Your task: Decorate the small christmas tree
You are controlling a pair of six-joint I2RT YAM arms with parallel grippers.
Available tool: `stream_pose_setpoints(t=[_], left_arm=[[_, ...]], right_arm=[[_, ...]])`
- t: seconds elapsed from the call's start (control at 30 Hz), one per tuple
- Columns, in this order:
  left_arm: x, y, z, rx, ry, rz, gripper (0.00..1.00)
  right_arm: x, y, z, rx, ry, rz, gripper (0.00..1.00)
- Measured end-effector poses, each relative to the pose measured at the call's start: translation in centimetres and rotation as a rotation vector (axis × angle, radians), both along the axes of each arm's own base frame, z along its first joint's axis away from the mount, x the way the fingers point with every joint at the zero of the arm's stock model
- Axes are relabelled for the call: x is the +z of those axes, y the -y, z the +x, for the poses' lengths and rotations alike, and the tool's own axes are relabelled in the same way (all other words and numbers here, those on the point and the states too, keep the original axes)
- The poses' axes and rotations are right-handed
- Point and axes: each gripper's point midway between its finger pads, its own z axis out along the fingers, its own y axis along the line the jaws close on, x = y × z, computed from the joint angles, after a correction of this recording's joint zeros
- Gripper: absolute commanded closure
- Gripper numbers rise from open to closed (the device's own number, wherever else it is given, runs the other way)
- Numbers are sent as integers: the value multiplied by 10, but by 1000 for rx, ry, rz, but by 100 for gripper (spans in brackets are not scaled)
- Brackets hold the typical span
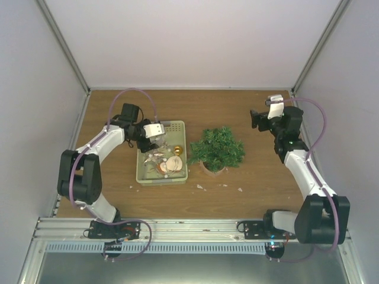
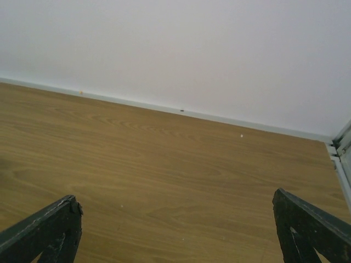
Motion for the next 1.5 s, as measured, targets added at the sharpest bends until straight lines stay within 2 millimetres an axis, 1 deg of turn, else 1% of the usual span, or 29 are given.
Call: stream_pose_setpoints(t=[0.1, 0.27, 0.33, 0.4, 0.43, 0.47, 0.53, 0.6, 0.7, 0.77, 0.87, 0.9, 0.97, 1.0, 1.07, 1.1, 1.13, 1.2, 1.27, 1.37, 1.4, 1.47, 1.5], left_arm=[[-12, -4, 6, 10, -9, 31, 15], [-47, -11, 11, 16, -84, 94, 26], [-58, -13, 13, 17, -104, 118, 37], [-64, -16, 15, 14, -111, 142, 57], [-65, -17, 15, 16, -111, 148, 64], [-65, -18, 16, 18, -109, 155, 67], [-63, -19, 19, 27, -104, 160, 70], [-59, -19, 24, 35, -87, 158, 74], [-52, -19, 28, 51, -68, 148, 82], [-41, -17, 30, 59, -48, 133, 88], [-17, -13, 33, 63, 3, 100, 98], [-8, -12, 33, 62, 23, 89, 100], [9, -11, 33, 60, 62, 71, 100], [15, -10, 33, 58, 77, 64, 97], [20, -9, 32, 54, 87, 55, 81], [19, -8, 32, 54, 84, 53, 75], [17, -8, 32, 49, 79, 57, 69], [8, -8, 32, 51, 55, 62, 62], [-5, -9, 31, 52, 14, 71, 61], [-23, -10, 31, 53, -38, 90, 61], [-27, -11, 30, 53, -48, 98, 60], [-31, -12, 31, 52, -55, 113, 53], [-32, -13, 32, 52, -53, 121, 52]], right_arm=[[-1, -3, -2, 13, -10, 12, 7], [-5, -6, -4, 30, -28, 23, 11], [-6, -7, -5, 35, -34, 27, 14], [-8, -8, -5, 41, -41, 30, 17], [-8, -9, -6, 45, -45, 32, 18], [-9, -10, -6, 52, -47, 36, 18], [-9, -12, -7, 61, -50, 43, 18], [-10, -15, -7, 74, -54, 53, 18], [-14, -17, -6, 87, -67, 61, 18], [-18, -19, -6, 96, -79, 68, 18], [-19, -20, -7, 102, -83, 74, 18], [-18, -21, -7, 103, -82, 75, 18], [-15, -21, -6, 106, -76, 78, 18], [-13, -22, -6, 109, -74, 79, 18], [-7, -22, -7, 113, -64, 79, 16], [-5, -23, -8, 115, -59, 79, 16], [-2, -23, -9, 116, -53, 79, 16], [3, -23, -9, 117, -45, 79, 16], [6, -23, -9, 117, -41, 78, 16], [4, -23, -9, 120, -48, 80, 16], [2, -23, -9, 120, -55, 81, 16], [-1, -24, -9, 120, -67, 82, 15], [-3, -24, -9, 120, -72, 83, 15]])
